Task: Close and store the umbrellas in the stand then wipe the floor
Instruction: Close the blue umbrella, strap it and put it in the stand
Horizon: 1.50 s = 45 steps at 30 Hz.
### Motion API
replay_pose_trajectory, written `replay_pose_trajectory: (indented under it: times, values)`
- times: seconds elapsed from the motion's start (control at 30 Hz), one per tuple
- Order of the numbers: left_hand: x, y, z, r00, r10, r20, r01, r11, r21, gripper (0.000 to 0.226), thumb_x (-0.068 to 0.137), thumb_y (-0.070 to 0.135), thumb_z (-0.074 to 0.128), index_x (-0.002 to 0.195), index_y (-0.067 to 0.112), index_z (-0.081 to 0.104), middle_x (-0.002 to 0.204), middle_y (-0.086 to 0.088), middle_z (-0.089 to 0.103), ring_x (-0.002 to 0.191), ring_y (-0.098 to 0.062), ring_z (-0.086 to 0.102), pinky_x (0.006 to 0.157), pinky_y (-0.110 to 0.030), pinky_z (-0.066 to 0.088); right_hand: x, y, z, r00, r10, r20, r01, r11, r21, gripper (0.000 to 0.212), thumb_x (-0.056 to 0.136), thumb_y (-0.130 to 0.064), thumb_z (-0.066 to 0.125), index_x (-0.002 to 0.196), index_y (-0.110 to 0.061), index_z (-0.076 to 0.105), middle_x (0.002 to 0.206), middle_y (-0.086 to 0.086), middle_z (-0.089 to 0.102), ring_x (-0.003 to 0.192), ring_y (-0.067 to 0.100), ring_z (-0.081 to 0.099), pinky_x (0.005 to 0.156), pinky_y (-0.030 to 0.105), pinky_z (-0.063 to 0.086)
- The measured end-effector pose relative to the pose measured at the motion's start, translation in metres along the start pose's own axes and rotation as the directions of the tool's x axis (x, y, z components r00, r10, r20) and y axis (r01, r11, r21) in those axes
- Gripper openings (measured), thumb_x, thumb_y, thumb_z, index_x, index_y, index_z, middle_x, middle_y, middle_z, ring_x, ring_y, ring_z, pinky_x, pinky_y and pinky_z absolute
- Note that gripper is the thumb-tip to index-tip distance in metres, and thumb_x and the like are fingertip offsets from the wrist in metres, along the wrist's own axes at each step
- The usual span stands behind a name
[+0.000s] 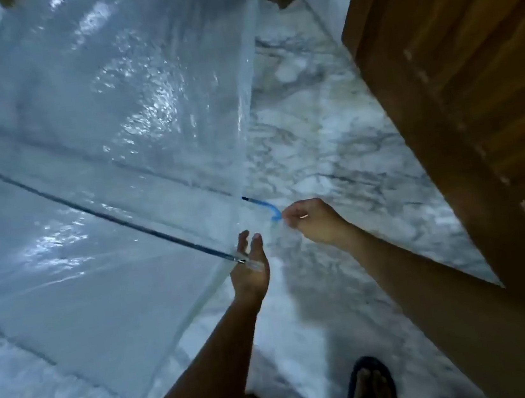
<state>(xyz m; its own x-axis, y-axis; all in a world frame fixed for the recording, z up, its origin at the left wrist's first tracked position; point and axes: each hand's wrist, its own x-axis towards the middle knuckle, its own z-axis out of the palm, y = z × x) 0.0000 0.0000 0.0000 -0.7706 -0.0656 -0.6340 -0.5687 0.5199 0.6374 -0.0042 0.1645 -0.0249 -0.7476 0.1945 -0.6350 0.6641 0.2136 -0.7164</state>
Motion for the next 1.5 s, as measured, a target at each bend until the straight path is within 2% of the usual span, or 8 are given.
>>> replay_pose_trajectory:
  times: [0.17, 0.37, 0.53, 0.63, 0.8, 1.07, 1.37, 1.5]
  values:
    - [0.106, -0.020, 0.001, 0.992, 0.079, -0.094, -0.099, 0.968, -0.232, 0.045, 0.101, 0.033, 0.051, 0.142, 0.016, 0.049, 0.146, -0.009, 0.050, 0.132, -0.028, 0.050, 0.113, -0.046, 0.038, 0.090, 0.012, 0.051, 0.979, -0.188, 0.080, 0.191, 0.981, -0.028, 0.023, 0.099, -0.019, 0.060, 0.118, -0.009, 0.070, 0.121, 0.009, 0.069, 0.113, 0.026, 0.064, 0.092, 0.035, 0.050]
    - [0.193, -0.012, -0.013, 0.992, 0.069, -0.108, -0.111, 0.886, -0.451, 0.059, 0.104, 0.039, 0.041, 0.157, 0.029, 0.017, 0.162, -0.001, 0.026, 0.147, -0.025, 0.030, 0.118, -0.046, 0.026, 0.177, -0.008, 0.103, 0.926, -0.291, 0.243, 0.333, 0.930, -0.158, 0.053, 0.107, -0.024, 0.040, 0.158, -0.024, 0.025, 0.162, 0.007, 0.031, 0.141, 0.027, 0.041, 0.106, 0.028, 0.037]
    - [0.200, -0.006, -0.028, 0.974, 0.181, -0.135, -0.225, 0.752, -0.619, 0.025, 0.102, 0.011, 0.048, 0.127, 0.014, 0.054, 0.125, -0.009, 0.065, 0.118, -0.030, 0.061, 0.094, -0.037, 0.050, 0.181, -0.008, 0.131, 0.897, -0.354, 0.267, 0.389, 0.917, -0.090, 0.026, 0.104, -0.021, 0.049, 0.121, -0.008, 0.065, 0.099, 0.010, 0.065, 0.084, 0.021, 0.056, 0.072, 0.029, 0.044]
    - [0.160, -0.005, -0.037, 0.956, 0.231, -0.181, -0.294, 0.763, -0.576, 0.015, 0.102, 0.005, 0.046, 0.099, 0.008, 0.060, 0.108, -0.017, 0.071, 0.099, -0.033, 0.071, 0.080, -0.034, 0.058, 0.132, -0.005, 0.117, 0.905, -0.367, 0.216, 0.363, 0.930, 0.058, 0.021, 0.103, -0.021, 0.053, 0.102, -0.010, 0.071, 0.074, 0.006, 0.056, 0.068, 0.020, 0.051, 0.068, 0.031, 0.044]
    - [0.049, 0.034, -0.053, 0.975, 0.205, -0.082, -0.215, 0.791, -0.573, 0.015, 0.101, 0.004, 0.048, 0.107, -0.003, 0.060, 0.104, -0.013, 0.073, 0.091, -0.024, 0.073, 0.071, -0.024, 0.058, 0.009, -0.034, 0.062, 0.930, -0.344, 0.126, 0.349, 0.937, -0.018, 0.021, 0.102, -0.023, 0.056, 0.087, -0.031, 0.069, 0.098, 0.008, 0.071, 0.087, 0.019, 0.061, 0.076, 0.031, 0.043]
    - [-0.160, 0.151, -0.102, 0.992, 0.051, 0.119, 0.040, 0.754, -0.656, 0.012, 0.101, 0.003, 0.049, 0.104, -0.002, 0.060, 0.097, -0.014, 0.071, 0.077, -0.019, 0.072, 0.081, -0.032, 0.060, -0.209, -0.135, -0.034, 0.969, -0.245, -0.035, 0.236, 0.957, -0.170, 0.015, 0.082, -0.060, 0.052, 0.076, -0.058, 0.065, 0.065, -0.014, 0.061, 0.065, 0.016, 0.053, 0.066, 0.034, 0.043]
    - [-0.341, 0.264, -0.217, 0.909, 0.252, 0.333, -0.006, 0.805, -0.593, 0.018, 0.103, 0.006, 0.047, 0.090, 0.004, 0.059, 0.089, -0.012, 0.070, 0.075, -0.025, 0.071, 0.075, -0.036, 0.061, -0.438, -0.275, -0.061, 0.933, -0.220, -0.285, 0.241, 0.970, 0.039, 0.016, 0.096, -0.034, 0.066, 0.096, -0.027, 0.081, 0.056, -0.010, 0.046, 0.052, 0.004, 0.036, 0.053, 0.024, 0.029]
    - [-0.387, 0.277, -0.271, 0.821, 0.346, 0.455, -0.045, 0.832, -0.552, 0.018, 0.104, 0.006, 0.044, 0.092, 0.002, 0.058, 0.087, -0.012, 0.068, 0.076, -0.027, 0.071, 0.059, -0.031, 0.060, -0.518, -0.322, -0.026, 0.840, -0.261, -0.475, 0.308, 0.951, 0.021, 0.032, 0.099, -0.011, 0.061, 0.070, -0.019, 0.071, 0.042, -0.014, 0.046, 0.041, 0.001, 0.041, 0.050, 0.016, 0.028]
